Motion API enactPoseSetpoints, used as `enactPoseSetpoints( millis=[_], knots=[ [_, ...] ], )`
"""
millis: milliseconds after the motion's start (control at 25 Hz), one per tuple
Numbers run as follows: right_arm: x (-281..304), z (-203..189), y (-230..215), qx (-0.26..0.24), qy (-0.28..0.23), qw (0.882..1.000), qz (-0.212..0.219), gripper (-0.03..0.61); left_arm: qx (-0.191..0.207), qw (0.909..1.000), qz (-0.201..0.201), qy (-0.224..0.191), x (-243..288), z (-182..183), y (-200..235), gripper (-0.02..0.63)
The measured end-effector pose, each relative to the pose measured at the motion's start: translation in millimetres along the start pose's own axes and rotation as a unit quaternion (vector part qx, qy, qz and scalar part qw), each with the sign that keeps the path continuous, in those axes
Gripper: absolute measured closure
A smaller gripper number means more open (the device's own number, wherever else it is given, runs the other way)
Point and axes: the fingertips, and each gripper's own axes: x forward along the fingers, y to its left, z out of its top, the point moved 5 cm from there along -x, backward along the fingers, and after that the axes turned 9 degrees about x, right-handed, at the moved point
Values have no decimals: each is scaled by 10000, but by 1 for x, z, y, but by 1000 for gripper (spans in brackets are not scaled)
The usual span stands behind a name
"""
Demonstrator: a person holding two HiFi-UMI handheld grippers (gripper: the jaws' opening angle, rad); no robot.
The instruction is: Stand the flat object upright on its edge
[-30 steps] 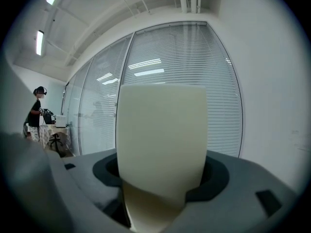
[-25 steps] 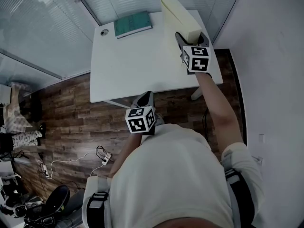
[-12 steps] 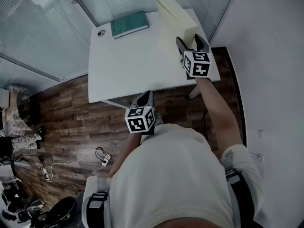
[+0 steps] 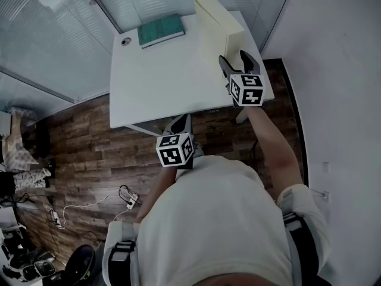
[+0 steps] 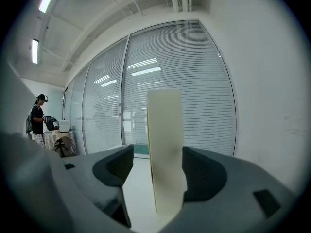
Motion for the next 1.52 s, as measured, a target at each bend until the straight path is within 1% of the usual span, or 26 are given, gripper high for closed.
enactPoseSetpoints(
  millis=[120, 240, 440, 600, 680, 840, 920, 1120, 1520],
  knots=[
    [-5, -4, 3, -28, 7, 10000, 0, 275, -3, 10000, -5, -7, 0, 0, -1, 594],
    [-16, -6, 6, 139, -88, 9999, 23, 335, 2, 10000, -13, 2, 0, -2, -3, 594],
    [-38, -14, 15, 378, -198, 9991, 51, 453, -11, 10000, 4, -8, -1, -3, -2, 594],
    [-56, -22, 23, 327, -193, 9993, 59, 508, -13, 10000, -15, -22, -1, -2, -3, 594],
    [-65, -26, 25, 310, -180, 9993, 39, 522, -13, 10000, -20, -28, -1, -3, -3, 594],
    [-80, -36, 29, 588, -47, 9982, 87, 538, -44, 10000, -4, -43, 1, -3, -3, 594],
    [-89, -43, 30, 640, 46, 9979, 71, 542, -70, 10000, -4, -60, 1, -1, -4, 594],
    [-103, -57, 33, 540, 210, 9983, 67, 551, -86, 9999, -12, -96, 0, 0, -4, 594],
    [-117, -69, 46, 514, 373, 9971, 419, 554, -117, 9999, 49, -93, -1, 0, 1, 594]
  ],
)
